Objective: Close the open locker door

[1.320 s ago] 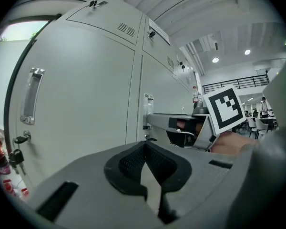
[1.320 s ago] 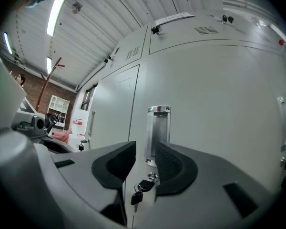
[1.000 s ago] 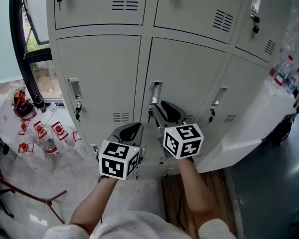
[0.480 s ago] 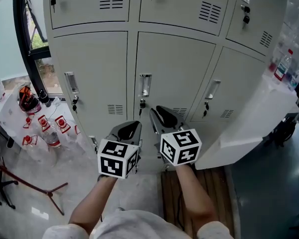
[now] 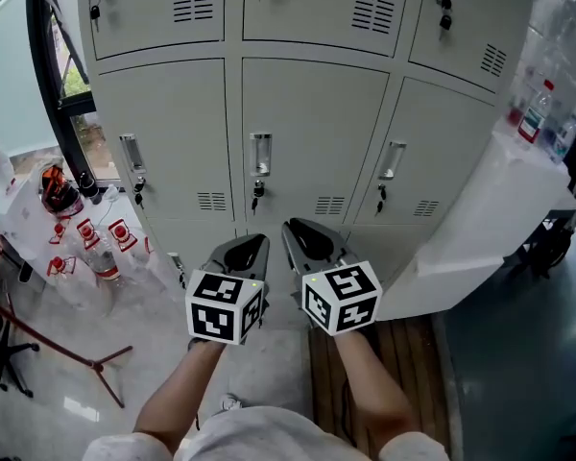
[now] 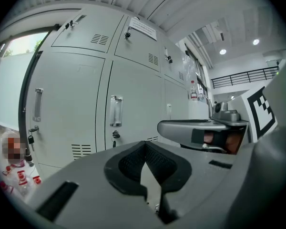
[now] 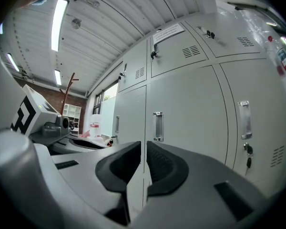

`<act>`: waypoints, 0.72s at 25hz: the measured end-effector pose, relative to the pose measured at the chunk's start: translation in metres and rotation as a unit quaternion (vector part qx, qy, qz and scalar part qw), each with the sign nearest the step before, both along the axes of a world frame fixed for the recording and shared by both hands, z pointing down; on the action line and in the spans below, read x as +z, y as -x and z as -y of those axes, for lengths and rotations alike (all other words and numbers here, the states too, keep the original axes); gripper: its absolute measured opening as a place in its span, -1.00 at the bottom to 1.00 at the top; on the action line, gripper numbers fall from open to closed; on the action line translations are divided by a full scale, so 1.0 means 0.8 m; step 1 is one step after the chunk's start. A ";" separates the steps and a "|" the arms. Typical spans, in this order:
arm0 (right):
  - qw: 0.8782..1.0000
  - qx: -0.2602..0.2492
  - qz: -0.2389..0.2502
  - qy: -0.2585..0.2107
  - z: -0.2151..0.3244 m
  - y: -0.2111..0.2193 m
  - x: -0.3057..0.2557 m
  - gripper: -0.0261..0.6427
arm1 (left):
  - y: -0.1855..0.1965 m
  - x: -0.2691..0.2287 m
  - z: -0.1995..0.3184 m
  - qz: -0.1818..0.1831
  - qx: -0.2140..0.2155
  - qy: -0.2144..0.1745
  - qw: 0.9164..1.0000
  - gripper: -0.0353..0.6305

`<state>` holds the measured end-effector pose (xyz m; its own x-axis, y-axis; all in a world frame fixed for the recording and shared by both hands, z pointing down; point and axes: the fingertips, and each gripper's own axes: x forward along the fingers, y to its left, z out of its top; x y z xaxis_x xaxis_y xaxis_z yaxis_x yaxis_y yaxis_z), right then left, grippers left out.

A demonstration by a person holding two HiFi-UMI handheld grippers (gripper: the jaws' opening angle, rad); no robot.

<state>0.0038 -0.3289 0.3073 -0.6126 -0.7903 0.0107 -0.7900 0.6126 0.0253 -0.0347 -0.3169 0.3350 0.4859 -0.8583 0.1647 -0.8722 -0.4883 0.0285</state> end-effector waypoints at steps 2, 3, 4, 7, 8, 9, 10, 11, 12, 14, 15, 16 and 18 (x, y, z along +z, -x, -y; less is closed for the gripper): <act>1.000 -0.003 0.004 0.003 -0.012 -0.006 0.002 -0.83 | -0.005 0.000 -0.008 0.002 -0.002 0.001 1.000 -0.88; 1.000 -0.005 0.008 0.004 -0.018 -0.009 0.003 -0.84 | -0.008 0.000 -0.011 0.003 -0.003 0.001 1.000 -0.88; 1.000 -0.006 0.010 0.004 -0.023 -0.014 0.002 -0.85 | -0.011 0.000 -0.014 0.003 -0.003 0.002 1.000 -0.88; 1.000 -0.005 0.016 0.003 -0.039 -0.031 0.000 -0.88 | -0.025 0.000 -0.022 0.007 -0.002 0.005 1.000 -0.88; 1.000 -0.002 0.018 0.002 -0.043 -0.037 -0.001 -0.89 | -0.031 0.000 -0.025 0.009 0.001 0.006 1.000 -0.88; 1.000 0.000 0.019 0.002 -0.047 -0.044 -0.001 -0.90 | -0.037 0.000 -0.027 0.011 0.004 0.006 1.000 -0.88; 1.000 0.002 0.020 0.001 -0.050 -0.048 -0.002 -0.91 | -0.041 -0.001 -0.030 0.013 0.005 0.005 1.000 -0.88; 1.000 0.002 0.019 0.001 -0.053 -0.051 -0.002 -0.91 | -0.044 -0.002 -0.032 0.013 0.005 0.004 1.000 -0.88; 1.000 0.002 0.018 0.000 -0.056 -0.053 -0.001 -0.91 | -0.046 -0.003 -0.034 0.013 0.004 0.002 1.000 -0.88; 1.000 0.002 0.017 0.000 -0.062 -0.059 0.001 -0.91 | -0.052 -0.004 -0.040 0.014 0.004 -0.001 1.000 -0.88; 1.000 0.002 0.016 0.001 -0.064 -0.063 0.002 -0.91 | -0.055 -0.004 -0.042 0.014 0.005 -0.001 1.000 -0.88; 1.000 0.003 0.016 0.001 -0.067 -0.066 0.002 -0.91 | -0.057 -0.003 -0.045 0.014 0.006 -0.002 1.000 -0.88; 1.000 0.003 0.014 0.001 -0.072 -0.069 0.003 -0.91 | -0.061 -0.002 -0.049 0.013 0.006 -0.001 1.000 -0.88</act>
<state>0.0591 -0.2715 0.3099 -0.6086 -0.7935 -0.0047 -0.7935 0.6086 0.0020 0.0145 -0.2779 0.3335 0.4922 -0.8525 0.1761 -0.8664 -0.4993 0.0048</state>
